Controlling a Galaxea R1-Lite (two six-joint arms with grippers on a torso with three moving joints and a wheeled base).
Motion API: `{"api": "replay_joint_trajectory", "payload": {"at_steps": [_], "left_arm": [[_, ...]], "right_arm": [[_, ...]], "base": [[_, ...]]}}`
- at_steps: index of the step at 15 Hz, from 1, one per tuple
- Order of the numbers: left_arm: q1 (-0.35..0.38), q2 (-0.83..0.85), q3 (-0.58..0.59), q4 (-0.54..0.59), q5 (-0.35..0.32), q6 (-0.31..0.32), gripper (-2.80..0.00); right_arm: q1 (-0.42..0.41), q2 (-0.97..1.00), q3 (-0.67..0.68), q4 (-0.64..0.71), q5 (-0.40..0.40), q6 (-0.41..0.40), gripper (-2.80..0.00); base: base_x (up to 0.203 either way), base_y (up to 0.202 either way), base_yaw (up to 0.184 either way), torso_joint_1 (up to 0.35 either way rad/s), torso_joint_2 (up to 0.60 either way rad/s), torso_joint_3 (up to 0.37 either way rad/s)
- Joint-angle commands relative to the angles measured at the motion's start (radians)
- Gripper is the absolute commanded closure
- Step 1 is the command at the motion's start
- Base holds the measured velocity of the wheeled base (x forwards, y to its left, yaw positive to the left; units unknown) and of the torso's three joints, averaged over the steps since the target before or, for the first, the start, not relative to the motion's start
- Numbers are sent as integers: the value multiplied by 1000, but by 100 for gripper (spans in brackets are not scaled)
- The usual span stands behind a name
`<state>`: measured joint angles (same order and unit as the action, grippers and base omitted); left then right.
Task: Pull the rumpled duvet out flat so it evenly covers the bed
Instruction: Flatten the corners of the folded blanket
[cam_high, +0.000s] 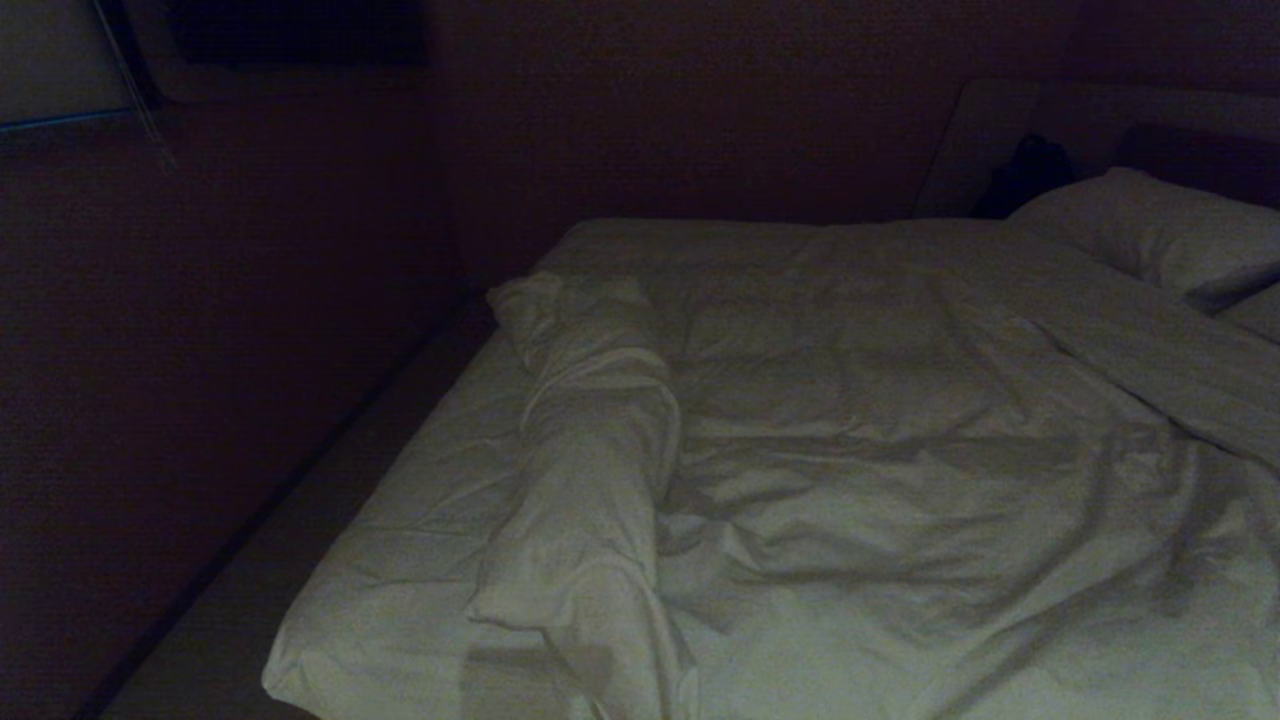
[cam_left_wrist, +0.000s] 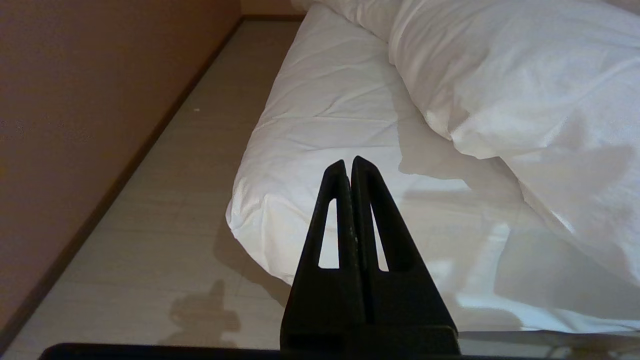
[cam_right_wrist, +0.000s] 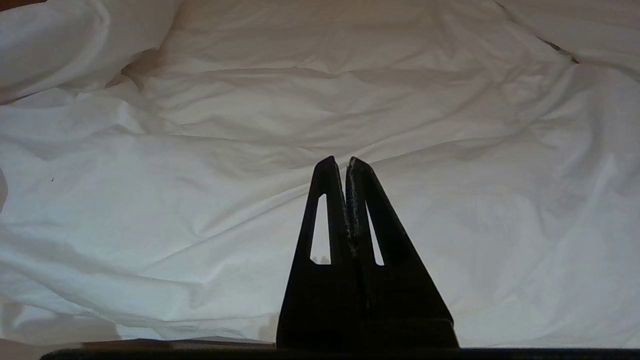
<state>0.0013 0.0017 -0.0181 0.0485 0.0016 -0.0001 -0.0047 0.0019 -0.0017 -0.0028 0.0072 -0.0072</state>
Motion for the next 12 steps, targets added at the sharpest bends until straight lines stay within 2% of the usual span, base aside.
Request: {"api": "replay_joint_trajectory", "payload": {"at_steps": [1,12], "left_arm": [[0,0,0,1,0,6,0],[0,0,1,1,6,-5,0]], "right_arm": [[0,0,0,0,0,0,0],[0,0,0,0,0,0,0]], "base": [[0,0,0,0,0,0],[0,0,0,0,0,0]]}}
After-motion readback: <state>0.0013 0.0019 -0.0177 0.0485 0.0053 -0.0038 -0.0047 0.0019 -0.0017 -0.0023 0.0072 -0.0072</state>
